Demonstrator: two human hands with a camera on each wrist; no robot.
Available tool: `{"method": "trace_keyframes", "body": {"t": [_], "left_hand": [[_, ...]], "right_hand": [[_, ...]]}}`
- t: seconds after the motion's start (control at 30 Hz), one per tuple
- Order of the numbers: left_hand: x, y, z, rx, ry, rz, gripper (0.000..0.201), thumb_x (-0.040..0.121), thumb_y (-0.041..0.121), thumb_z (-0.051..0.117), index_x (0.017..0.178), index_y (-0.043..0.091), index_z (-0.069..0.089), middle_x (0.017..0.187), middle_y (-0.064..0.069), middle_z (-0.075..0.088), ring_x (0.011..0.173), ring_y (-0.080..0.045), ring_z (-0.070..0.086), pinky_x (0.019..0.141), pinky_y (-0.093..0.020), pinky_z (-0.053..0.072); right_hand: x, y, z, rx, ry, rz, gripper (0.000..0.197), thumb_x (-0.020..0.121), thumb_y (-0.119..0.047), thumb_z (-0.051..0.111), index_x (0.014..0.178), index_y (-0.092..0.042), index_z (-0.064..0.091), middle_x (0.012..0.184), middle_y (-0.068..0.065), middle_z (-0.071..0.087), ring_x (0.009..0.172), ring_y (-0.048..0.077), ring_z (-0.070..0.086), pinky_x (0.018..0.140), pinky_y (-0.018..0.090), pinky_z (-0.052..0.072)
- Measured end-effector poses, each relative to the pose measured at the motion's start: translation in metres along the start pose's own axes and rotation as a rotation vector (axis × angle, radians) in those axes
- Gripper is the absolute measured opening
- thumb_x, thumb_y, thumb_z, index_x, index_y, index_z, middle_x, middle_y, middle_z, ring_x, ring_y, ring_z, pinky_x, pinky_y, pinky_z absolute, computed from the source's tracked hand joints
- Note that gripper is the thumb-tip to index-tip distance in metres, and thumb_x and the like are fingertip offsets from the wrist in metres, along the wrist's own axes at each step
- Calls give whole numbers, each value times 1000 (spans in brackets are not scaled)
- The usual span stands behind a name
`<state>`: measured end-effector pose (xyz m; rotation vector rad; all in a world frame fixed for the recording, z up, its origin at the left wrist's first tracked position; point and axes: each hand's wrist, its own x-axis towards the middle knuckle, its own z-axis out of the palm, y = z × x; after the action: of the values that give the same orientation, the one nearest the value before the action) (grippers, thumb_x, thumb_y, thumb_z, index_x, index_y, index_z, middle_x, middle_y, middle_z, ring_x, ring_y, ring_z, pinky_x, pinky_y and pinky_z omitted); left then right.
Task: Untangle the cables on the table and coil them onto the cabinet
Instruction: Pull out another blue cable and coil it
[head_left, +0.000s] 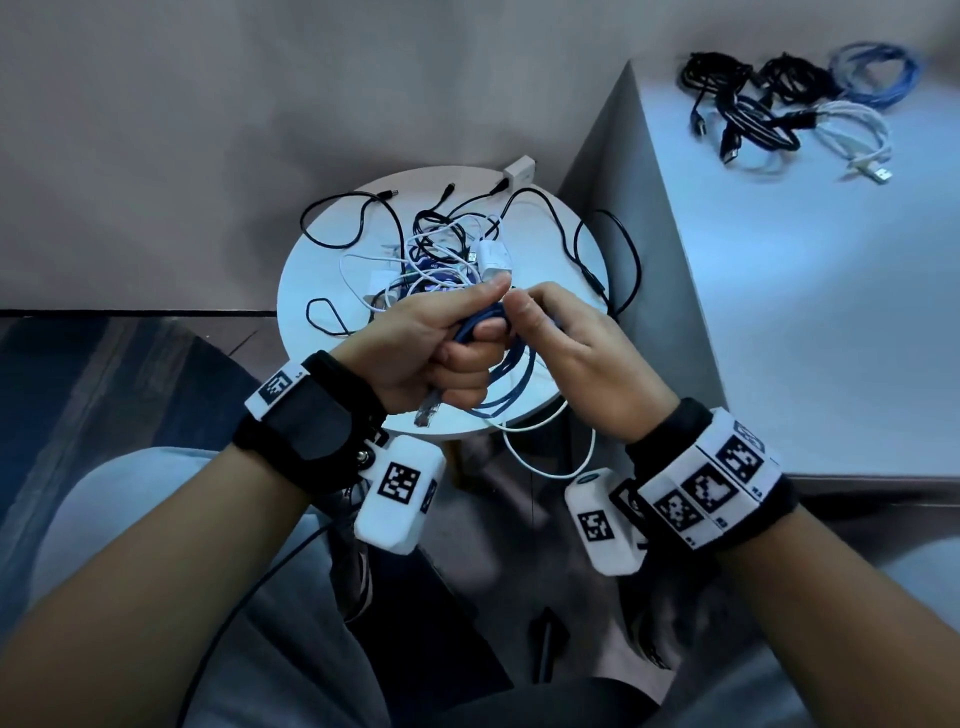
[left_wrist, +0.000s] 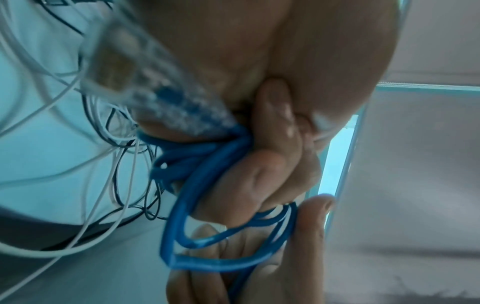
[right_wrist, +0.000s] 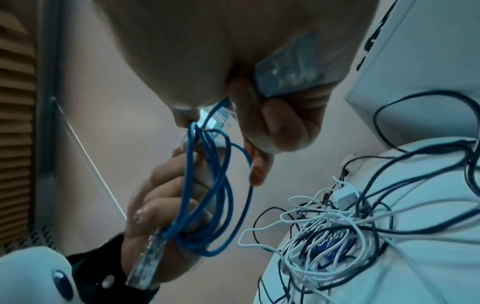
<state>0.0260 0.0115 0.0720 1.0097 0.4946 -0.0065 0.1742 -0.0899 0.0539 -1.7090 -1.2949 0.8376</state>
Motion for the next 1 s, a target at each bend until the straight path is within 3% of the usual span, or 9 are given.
{"method": "trace_keyframes", "body": {"t": [0.13,0.27,0.43,0.57,0.67,0.73,0.83,0.9,1.0], "left_hand": [[-1,-1,-2,-60,9,3,48,100,50,38,64,19,42,40,10,23,36,-11,9,38,-20,26],[2,0,-2,-131,37,12,45,98,51,41,67,18,46,40,11,25,31,-8,14,41,-21,31],[4,0,1,-171,99,51,38,97,47,47,73,17,45,43,10,24,28,-3,27,41,-20,39],[6,-3,2,-125,209,69,40,100,46,49,72,17,46,44,9,24,30,-4,25,42,-21,39],[11,-8,5,-26,340,135,39,100,43,54,74,14,51,47,6,27,34,-6,27,44,-23,40],[13,-10,4,24,395,187,35,100,40,56,85,8,55,49,5,30,38,-8,29,44,-23,40],[15,-13,1,50,420,225,36,98,41,59,100,5,57,55,1,39,42,-11,40,45,-24,44],[15,-16,-2,154,425,233,40,94,47,60,94,7,61,63,-5,54,51,-18,54,50,-27,49],[12,-13,-7,377,447,188,45,98,51,52,91,9,67,78,-7,65,68,-20,65,62,-38,60]], "right_hand": [[-1,0,3,-4,-13,-5,54,76,-76,53,98,-27,60,91,-14,67,91,8,62,87,38,50],[3,-1,5,176,58,-51,27,96,-36,65,78,-18,55,60,-18,56,53,-1,48,54,15,37],[5,-2,10,422,33,91,20,103,-26,53,91,-11,52,56,-11,48,37,1,32,37,17,26],[5,-2,19,502,-37,190,28,106,-35,44,89,-17,57,57,-5,33,37,4,23,36,18,20],[5,-2,21,490,16,184,30,107,-35,42,83,-18,52,53,-7,44,35,3,26,35,18,22],[5,-3,22,487,24,178,29,106,-35,42,87,-15,52,65,5,53,35,4,29,34,17,23],[4,-5,23,465,32,166,30,107,-33,41,86,-14,51,61,5,48,36,7,31,35,19,26],[5,-2,20,258,96,98,34,107,-33,42,79,-16,47,55,-8,47,43,10,42,43,26,36],[4,5,17,-69,132,14,38,106,-38,43,80,-11,46,65,-2,56,68,25,59,65,44,48]]}}
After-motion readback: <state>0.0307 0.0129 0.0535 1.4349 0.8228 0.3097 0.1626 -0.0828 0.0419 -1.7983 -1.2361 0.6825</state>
